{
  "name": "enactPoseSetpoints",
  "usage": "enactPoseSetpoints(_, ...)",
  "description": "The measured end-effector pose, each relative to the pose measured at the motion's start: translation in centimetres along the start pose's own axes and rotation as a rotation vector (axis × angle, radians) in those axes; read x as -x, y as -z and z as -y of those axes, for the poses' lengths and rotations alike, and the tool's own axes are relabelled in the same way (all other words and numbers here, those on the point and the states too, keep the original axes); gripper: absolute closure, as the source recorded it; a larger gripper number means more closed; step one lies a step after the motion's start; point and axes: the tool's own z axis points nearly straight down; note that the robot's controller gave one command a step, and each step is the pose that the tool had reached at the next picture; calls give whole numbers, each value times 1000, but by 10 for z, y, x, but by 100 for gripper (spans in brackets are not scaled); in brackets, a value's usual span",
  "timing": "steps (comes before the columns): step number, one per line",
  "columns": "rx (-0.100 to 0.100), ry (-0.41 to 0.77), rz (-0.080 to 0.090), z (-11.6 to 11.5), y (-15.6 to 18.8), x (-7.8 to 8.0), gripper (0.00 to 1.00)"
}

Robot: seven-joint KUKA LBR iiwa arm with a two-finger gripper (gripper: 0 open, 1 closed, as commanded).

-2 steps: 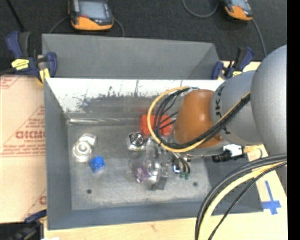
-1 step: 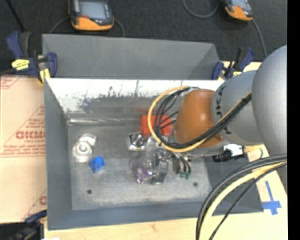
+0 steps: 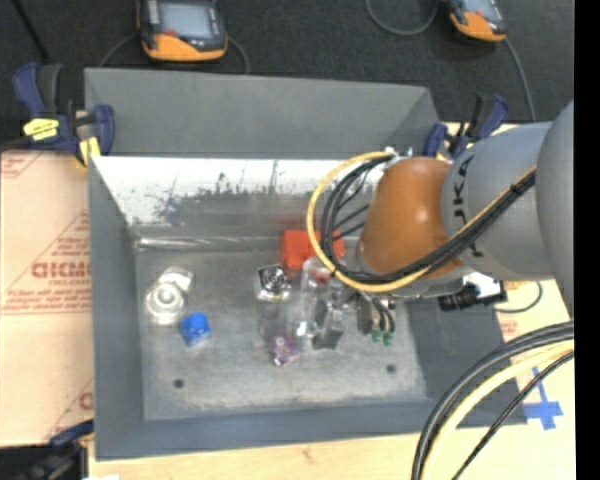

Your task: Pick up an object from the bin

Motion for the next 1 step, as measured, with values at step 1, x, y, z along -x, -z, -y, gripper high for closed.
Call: enactPoseSetpoints(1,0,6,-2,0,35,1,100)
